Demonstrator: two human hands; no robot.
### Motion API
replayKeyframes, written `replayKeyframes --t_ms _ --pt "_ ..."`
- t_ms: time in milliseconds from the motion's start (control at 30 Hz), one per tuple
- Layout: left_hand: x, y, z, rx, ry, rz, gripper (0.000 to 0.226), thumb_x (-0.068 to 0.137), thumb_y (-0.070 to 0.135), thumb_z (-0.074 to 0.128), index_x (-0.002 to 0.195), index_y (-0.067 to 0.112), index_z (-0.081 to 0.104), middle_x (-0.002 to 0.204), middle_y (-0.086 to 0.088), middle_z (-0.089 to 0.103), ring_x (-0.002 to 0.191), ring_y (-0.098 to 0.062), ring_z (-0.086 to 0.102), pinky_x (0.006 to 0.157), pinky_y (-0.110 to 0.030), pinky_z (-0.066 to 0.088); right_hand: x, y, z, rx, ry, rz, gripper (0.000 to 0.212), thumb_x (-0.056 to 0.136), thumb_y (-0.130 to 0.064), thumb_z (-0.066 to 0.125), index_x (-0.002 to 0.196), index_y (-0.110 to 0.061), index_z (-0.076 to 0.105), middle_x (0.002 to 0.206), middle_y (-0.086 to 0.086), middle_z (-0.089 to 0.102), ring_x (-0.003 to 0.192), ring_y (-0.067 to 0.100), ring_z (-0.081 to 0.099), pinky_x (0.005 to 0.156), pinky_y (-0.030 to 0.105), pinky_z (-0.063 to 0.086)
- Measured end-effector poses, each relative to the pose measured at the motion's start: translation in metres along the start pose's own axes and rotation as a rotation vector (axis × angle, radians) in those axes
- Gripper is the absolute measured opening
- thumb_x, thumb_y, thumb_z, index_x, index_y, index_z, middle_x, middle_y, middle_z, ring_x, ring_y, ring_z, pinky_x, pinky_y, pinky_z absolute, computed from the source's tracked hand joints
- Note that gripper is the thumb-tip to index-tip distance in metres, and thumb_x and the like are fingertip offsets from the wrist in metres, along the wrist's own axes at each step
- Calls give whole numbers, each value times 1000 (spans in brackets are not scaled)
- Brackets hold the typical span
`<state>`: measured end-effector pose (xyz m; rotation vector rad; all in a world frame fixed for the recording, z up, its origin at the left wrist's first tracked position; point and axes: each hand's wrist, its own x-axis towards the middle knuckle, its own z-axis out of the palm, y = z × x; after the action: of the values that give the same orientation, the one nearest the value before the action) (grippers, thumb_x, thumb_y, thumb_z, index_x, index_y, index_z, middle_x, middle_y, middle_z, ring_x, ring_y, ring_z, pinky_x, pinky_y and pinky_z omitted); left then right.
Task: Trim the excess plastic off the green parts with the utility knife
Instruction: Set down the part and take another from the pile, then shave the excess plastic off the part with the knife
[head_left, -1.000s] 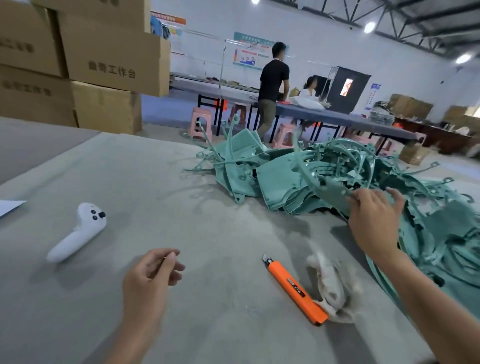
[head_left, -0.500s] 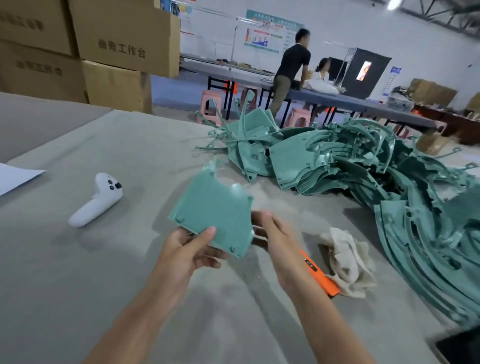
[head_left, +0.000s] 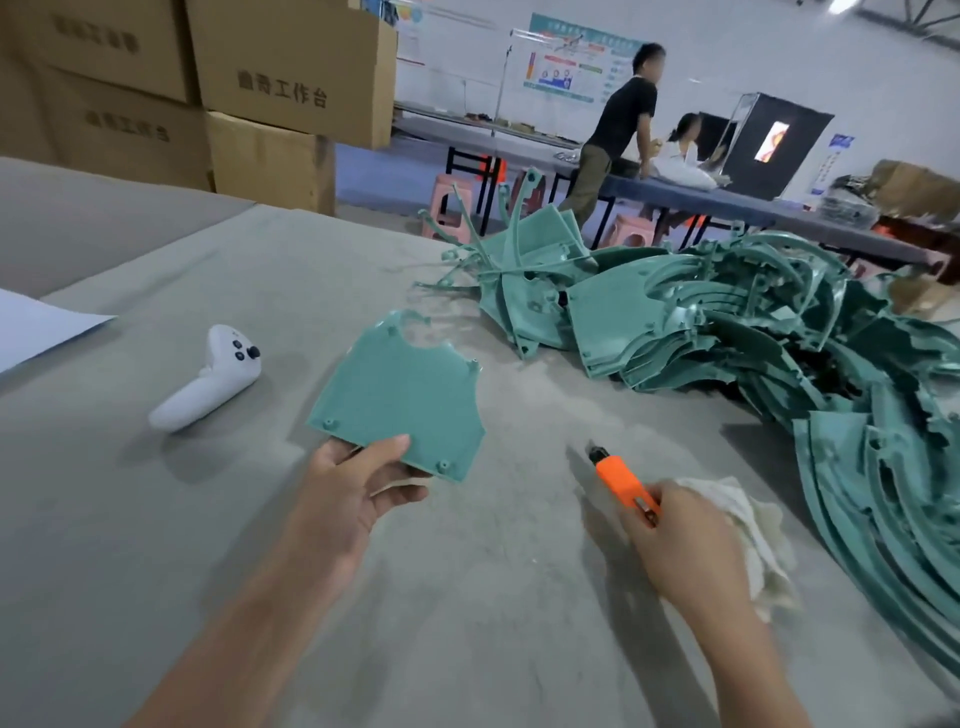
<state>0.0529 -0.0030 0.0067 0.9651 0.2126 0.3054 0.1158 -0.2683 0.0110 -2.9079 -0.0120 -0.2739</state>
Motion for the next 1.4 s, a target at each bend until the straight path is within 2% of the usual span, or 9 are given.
replayKeyframes --t_ms 133,300,533,700,867,1000,1133,1200,1400 --pt "-4 -6 4 3 -81 -18 23 80 -1 64 101 8 63 82 -9 69 63 -19 66 51 -28 53 -4 -9 0 642 86 -30 20 99 -29 53 85 -17 62 66 -1 63 63 21 59 59 38 44" --pt "-11 -13 12 108 -226 -49 32 69 9 64 102 7 64 87 -9 73 65 -21 68 51 -28 53 -20 -41 -8 1511 -257 94 28 85 -37 69 97 -12 68 64 0 51 48 11 40 44 22 32" --pt "-20 -14 18 250 -275 -75 30 71 16 70 99 6 68 90 -11 75 71 -24 70 54 -30 56 -33 -60 -5 1472 -203 51 41 88 -24 72 50 -28 58 53 -4 51 43 11 42 42 19 36" --pt "-33 -22 28 238 -366 -142 39 78 23 69 112 6 62 91 -11 74 65 -27 71 47 -27 53 -41 -66 0 1454 -176 -42 35 96 -37 61 64 -23 57 54 -2 51 45 11 43 44 21 36" --pt "-25 -10 24 48 -153 -81 34 74 16 63 104 2 57 70 -5 69 47 -19 62 41 -22 46 -27 -45 -9 1397 -273 100 29 101 -32 48 101 -8 63 77 5 70 57 17 63 54 26 54" --pt "-18 2 15 3 -95 -52 34 75 19 64 107 8 57 74 -4 67 47 -17 60 40 -21 43 -8 -5 -32 1474 447 427 28 104 -31 47 105 -5 59 98 7 74 88 18 73 86 35 58" --pt "-19 3 14 -20 -107 -38 25 76 25 66 99 16 61 75 -1 65 47 -14 55 36 -18 36 -5 25 -53 1469 1002 299 49 104 -34 46 122 11 50 90 8 64 75 19 64 77 40 56" --pt "-20 2 15 -23 -99 -36 23 76 27 66 97 18 62 73 1 64 45 -13 52 36 -17 34 -10 19 -54 1505 890 108 42 103 -32 49 125 4 42 77 0 53 59 12 49 58 30 47" --pt "-23 2 18 0 -118 -58 25 74 25 67 95 12 61 71 -4 62 41 -10 48 33 -15 29 -34 -45 -26 1295 -143 -231 15 93 -37 61 95 -23 61 62 -6 55 47 7 44 43 20 39"
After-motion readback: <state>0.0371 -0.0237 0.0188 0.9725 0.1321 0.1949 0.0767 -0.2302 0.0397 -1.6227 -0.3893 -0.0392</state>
